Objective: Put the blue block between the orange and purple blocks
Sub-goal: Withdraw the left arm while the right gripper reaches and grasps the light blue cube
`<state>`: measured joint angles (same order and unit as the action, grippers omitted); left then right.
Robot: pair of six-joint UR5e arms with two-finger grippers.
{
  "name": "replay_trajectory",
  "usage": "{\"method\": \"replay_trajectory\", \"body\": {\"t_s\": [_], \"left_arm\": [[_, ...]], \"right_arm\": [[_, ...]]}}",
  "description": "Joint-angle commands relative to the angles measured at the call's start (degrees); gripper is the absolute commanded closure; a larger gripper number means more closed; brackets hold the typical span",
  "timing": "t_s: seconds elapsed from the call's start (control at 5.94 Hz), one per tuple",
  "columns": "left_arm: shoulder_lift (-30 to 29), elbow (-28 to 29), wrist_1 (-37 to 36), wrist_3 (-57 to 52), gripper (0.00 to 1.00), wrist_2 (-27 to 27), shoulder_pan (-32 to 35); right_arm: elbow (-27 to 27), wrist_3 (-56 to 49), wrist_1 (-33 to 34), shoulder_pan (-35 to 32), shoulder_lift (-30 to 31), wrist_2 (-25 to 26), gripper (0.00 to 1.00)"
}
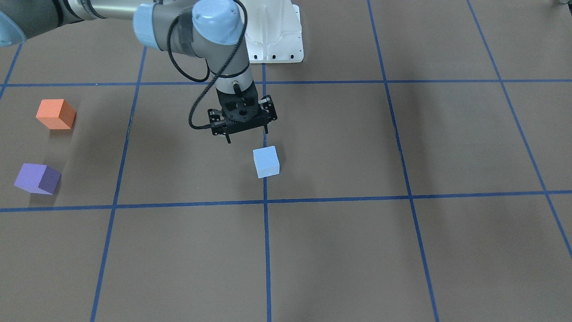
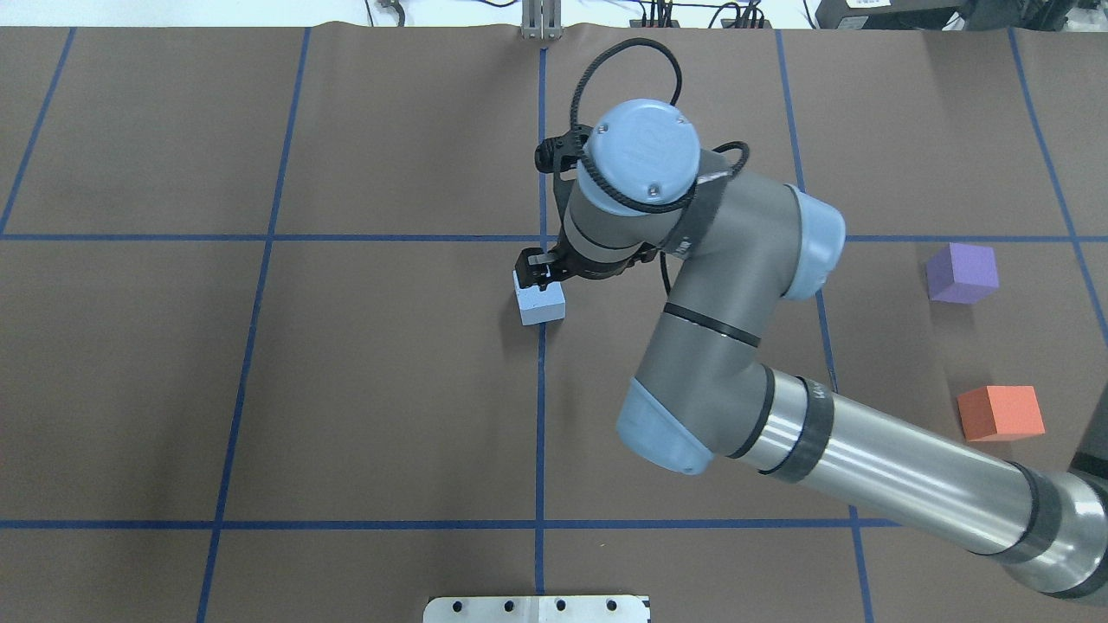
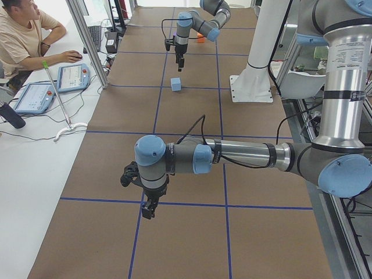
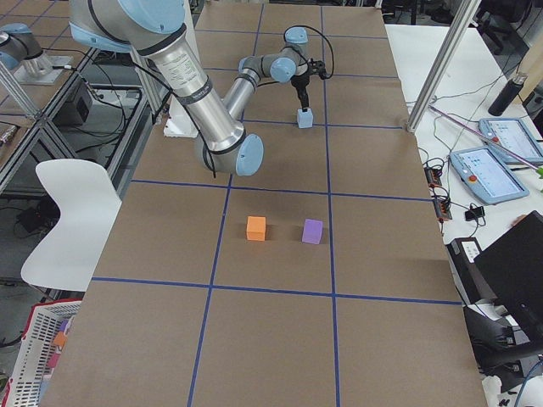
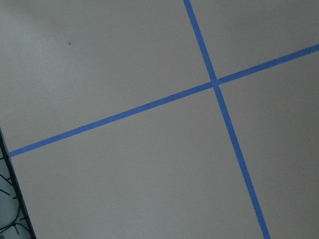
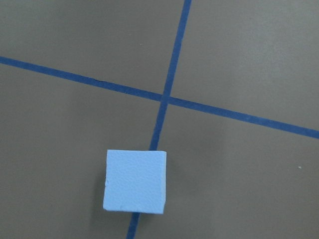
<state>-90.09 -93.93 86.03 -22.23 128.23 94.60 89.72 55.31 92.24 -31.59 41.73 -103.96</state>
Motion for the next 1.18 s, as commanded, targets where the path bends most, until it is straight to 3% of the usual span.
{"method": "replay_trajectory", "body": {"t_s": [0.0, 0.5, 0.67, 0.84, 1.01], "left_arm": [[0.00, -0.19, 0.01, -0.09, 0.00, 0.01, -0.03], [0.00, -0.28, 0.01, -0.09, 0.00, 0.01, 0.06], [0.00, -0.28, 0.01, -0.09, 0.00, 0.01, 0.06], [0.00, -0.28, 0.10, -0.09, 0.00, 0.01, -0.02], [0.00, -0.28, 0.01, -0.09, 0.00, 0.01, -0.03]], "right_arm": [[-9.53, -0.03, -5.10, 0.82, -3.32, 1.12, 0.01], [-12.10, 0.06, -5.58, 2.32, -3.15, 2.53, 0.02], [-12.12, 0.15, -5.67, 2.41, -3.32, 2.53, 0.31], [-12.03, 0.24, -5.76, 2.32, -3.76, 2.53, 0.86], [-11.24, 0.24, -6.46, 1.89, -4.29, 2.44, 1.00]]}}
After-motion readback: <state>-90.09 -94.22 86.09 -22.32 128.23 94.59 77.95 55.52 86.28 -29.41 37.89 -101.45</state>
